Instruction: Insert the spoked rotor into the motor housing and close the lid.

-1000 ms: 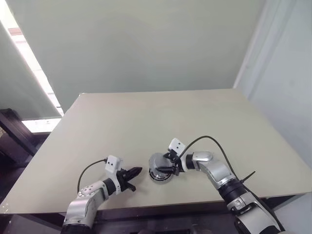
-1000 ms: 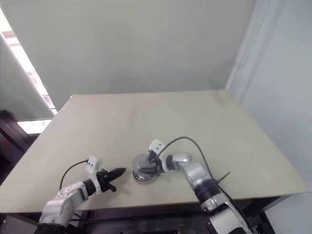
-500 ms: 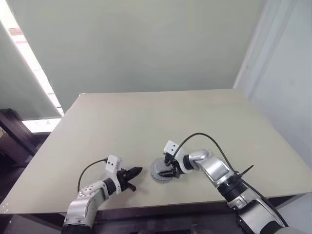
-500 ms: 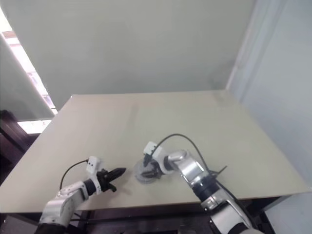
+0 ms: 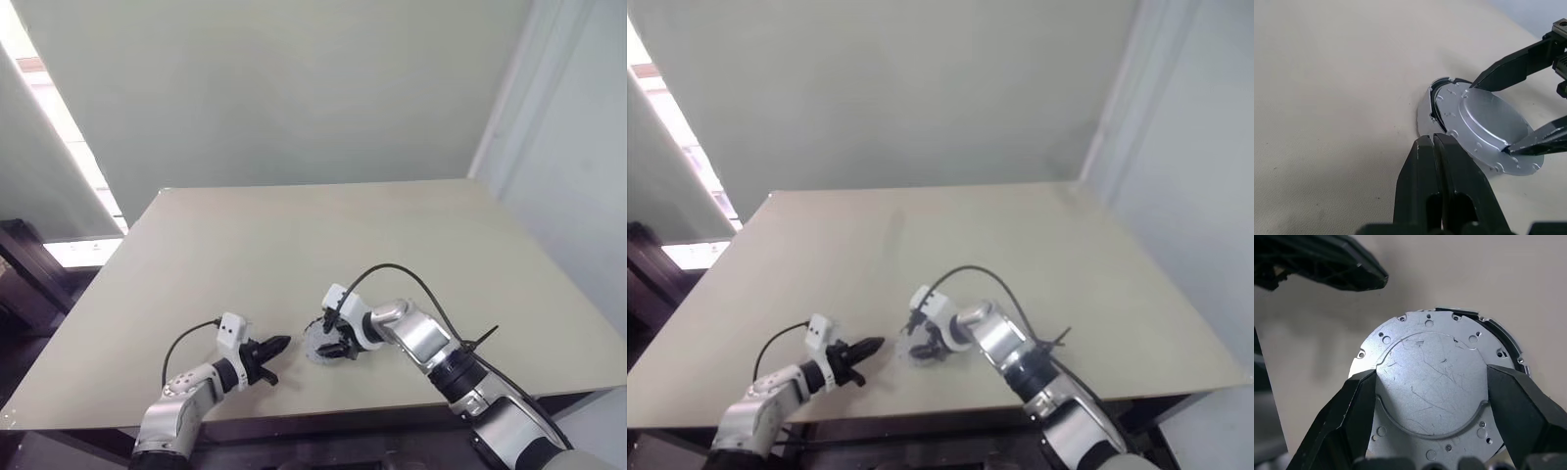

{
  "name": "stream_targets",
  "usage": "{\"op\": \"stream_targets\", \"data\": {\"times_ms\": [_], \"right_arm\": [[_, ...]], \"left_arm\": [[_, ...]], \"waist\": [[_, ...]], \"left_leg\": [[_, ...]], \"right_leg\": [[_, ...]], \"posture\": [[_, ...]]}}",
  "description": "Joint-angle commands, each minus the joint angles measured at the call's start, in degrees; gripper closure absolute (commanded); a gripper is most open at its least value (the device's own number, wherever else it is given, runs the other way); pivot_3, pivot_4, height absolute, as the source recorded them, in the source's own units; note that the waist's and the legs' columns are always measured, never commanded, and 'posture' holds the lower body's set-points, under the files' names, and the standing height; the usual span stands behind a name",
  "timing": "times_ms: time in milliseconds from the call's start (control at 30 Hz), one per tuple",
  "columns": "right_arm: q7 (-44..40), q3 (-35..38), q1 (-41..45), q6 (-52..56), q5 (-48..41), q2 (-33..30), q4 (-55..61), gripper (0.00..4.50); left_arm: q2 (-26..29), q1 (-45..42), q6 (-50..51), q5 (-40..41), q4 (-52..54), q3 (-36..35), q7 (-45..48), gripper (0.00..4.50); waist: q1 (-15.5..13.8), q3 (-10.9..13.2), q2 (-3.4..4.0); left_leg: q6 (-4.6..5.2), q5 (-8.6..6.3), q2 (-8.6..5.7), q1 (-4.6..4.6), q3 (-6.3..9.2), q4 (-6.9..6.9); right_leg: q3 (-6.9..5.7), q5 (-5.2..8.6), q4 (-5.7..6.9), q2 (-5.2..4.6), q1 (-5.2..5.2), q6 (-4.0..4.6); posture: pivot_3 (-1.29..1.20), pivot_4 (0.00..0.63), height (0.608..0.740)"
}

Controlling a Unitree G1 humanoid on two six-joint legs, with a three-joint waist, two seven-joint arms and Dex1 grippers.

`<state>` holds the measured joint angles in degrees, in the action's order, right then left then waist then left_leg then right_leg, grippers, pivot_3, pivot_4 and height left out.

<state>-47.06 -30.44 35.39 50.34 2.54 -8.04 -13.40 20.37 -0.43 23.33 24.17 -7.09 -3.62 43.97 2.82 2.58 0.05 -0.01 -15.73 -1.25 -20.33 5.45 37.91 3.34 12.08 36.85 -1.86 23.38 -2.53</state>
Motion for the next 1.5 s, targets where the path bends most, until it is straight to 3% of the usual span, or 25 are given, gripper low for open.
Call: {"op": "stream_targets", "data": {"times_ms": [33,867,1200,1500], "right_arm": [[0.80,1.00,0.50,3.98,-1.28,-0.10,2.63,1.26],[8.88,4.49,-2.50,3.50,-5.93,0.46,13.30,1.26],[15.30,4.35,-2.40,3.80,-5.01,2.92,9.58,1.26],[15.98,2.78,-1.97,3.80,-4.55,3.61,6.33,1.26]], "left_arm": [[-0.05,-0.14,-1.19,0.04,1.55,-0.29,0.06,4.50],[-1.00,-0.71,-1.60,-0.35,0.49,-0.06,0.32,4.50],[-1.20,-0.48,-1.57,-0.43,0.67,0.22,0.30,4.50],[-1.39,-0.41,-1.57,-0.50,0.78,0.23,0.02,4.50]], "waist": [[0.00,0.00,0.00],[0.02,0.01,0.01],[0.02,0.01,0.01],[0.04,0.01,0.01]], "left_leg": [[0.00,0.00,0.00,-0.01,0.00,0.00],[0.00,0.00,-0.02,-0.17,0.01,0.01],[0.00,0.00,-0.01,-0.17,0.01,0.00],[0.00,0.00,-0.01,-0.14,0.00,0.01]], "right_leg": [[0.00,0.00,0.00,0.00,0.01,0.00],[-0.01,0.00,-0.02,-0.01,0.13,0.00],[0.00,0.00,-0.02,-0.01,0.13,0.00],[0.00,0.00,-0.01,-0.01,0.11,0.00]], "posture": [[0.00,0.000,0.740],[0.00,0.000,0.740],[0.00,0.000,0.740],[0.00,0.000,0.740]]}}
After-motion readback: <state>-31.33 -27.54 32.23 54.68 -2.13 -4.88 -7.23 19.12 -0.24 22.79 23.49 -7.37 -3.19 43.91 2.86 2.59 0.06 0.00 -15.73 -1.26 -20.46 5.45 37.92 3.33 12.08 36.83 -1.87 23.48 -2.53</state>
